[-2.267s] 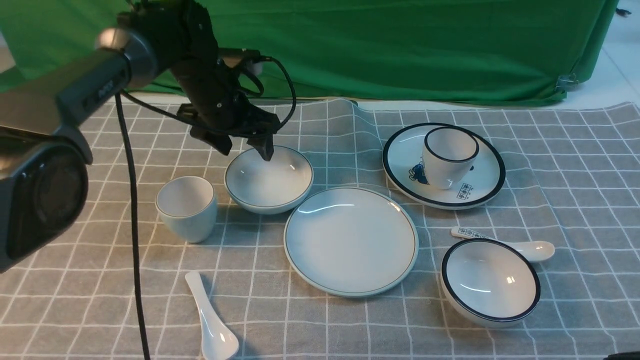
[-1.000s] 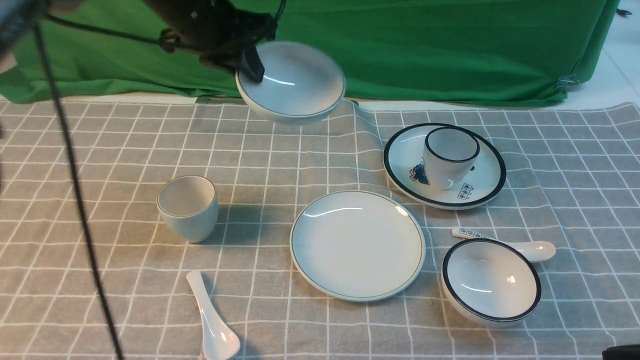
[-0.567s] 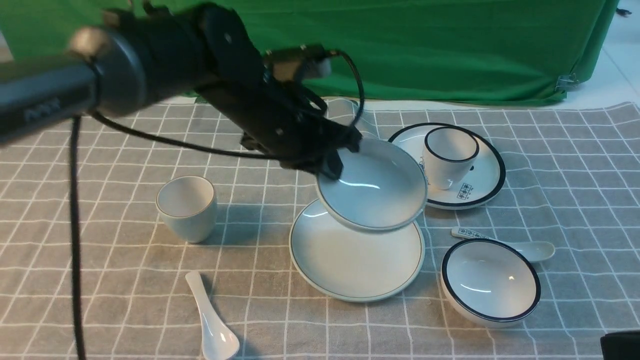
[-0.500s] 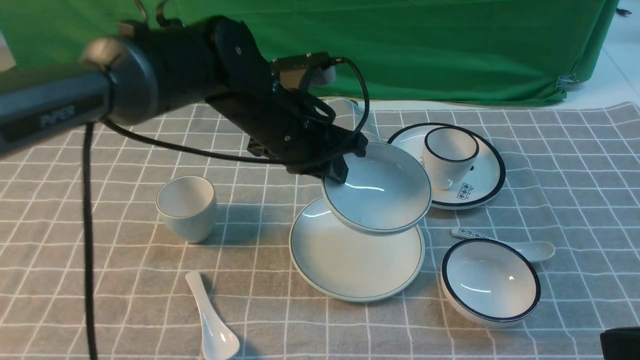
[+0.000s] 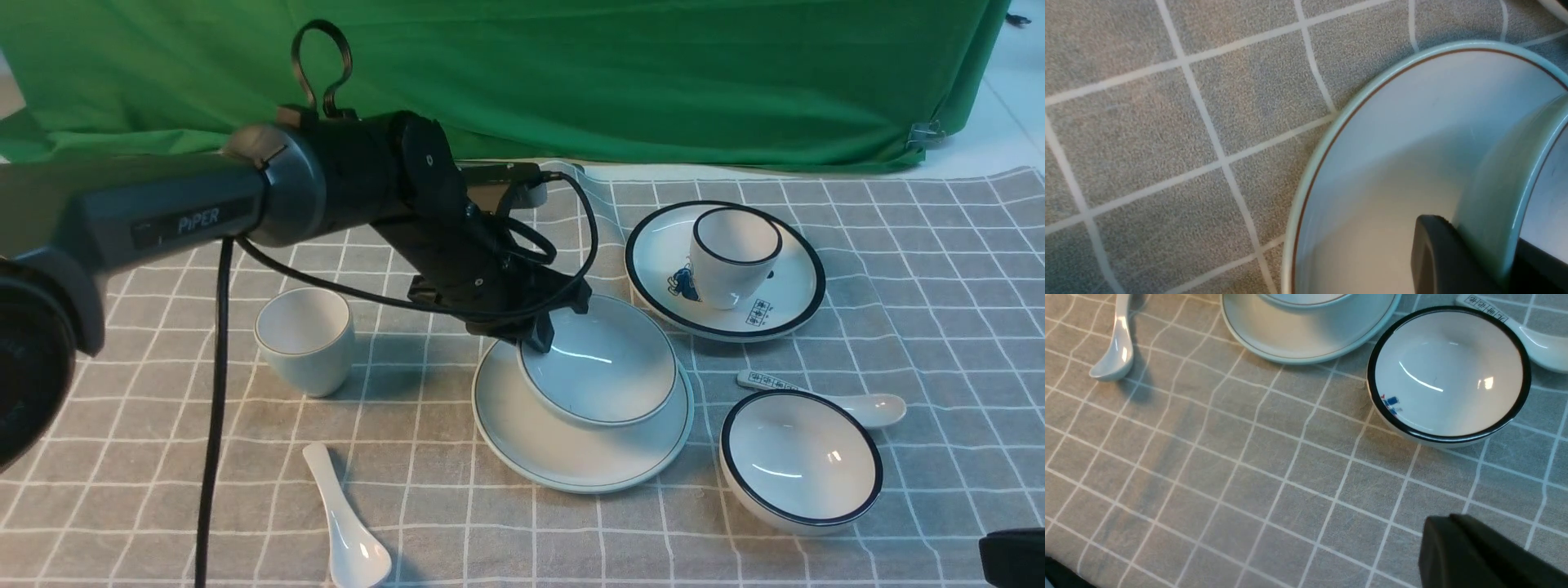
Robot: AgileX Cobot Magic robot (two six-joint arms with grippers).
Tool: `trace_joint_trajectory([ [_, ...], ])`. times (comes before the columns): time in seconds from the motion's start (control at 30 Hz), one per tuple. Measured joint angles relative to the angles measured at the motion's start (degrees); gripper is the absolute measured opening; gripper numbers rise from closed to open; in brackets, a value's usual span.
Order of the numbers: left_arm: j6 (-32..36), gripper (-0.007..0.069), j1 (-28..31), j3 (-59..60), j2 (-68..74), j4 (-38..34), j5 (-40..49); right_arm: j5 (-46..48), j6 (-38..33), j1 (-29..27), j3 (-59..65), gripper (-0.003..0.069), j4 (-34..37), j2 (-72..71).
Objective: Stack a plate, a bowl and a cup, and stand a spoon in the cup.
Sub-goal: Use the left arm to put the blue rice bowl into the blue large plate in the middle, then use the left arm to grab a blue teacup
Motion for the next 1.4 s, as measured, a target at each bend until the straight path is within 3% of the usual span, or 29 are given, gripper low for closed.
trace_joint_trajectory([
  [0.2,0.0,0.008,0.0,0.0,0.0,1.78,0.24,0.0,0.0,0.0,0.0,0.002,0.0,0.0],
  [0.33,-0.12,0.0158,0.0,0.0,0.0,2.28,0.24,0.0,0.0,0.0,0.0,0.002,0.0,0.0],
  [0.5,-0.16,0.0312,0.0,0.0,-0.06,3.97,0.24,0.0,-0.01,0.0,0.0,0.002,0.0,0.0],
  [0.7,-2.66,0.0393,0.0,0.0,-4.12,8.14,0.37,0.0,-0.01,0.0,0.0,0.002,0.0,0.0],
  [0.87,-8.46,0.0333,0.31,0.0,-9.67,17.4,4.69,0.0,-0.06,0.0,0.0,0.002,0.0,0.0],
  [1.0,-10.48,0.0084,7.16,0.0,-15.43,21.87,15.8,0.0,-0.06,0.0,0.0,0.002,0.03,0.12],
  [1.07,-9.96,0.0028,13.66,0.0,-16.63,19.44,17.94,0.0,-0.14,0.0,0.0,0.002,0.03,0.12],
  [1.27,-2.7,0.0028,25.34,0.0,-15.12,7.21,22.08,0.0,-0.2,0.0,0.0,0.002,0.03,0.12],
  [1.4,-0.93,0.0167,24.91,0.0,-11.33,9.92,22.95,0.17,-0.2,0.0,0.0,0.002,0.03,0.12],
])
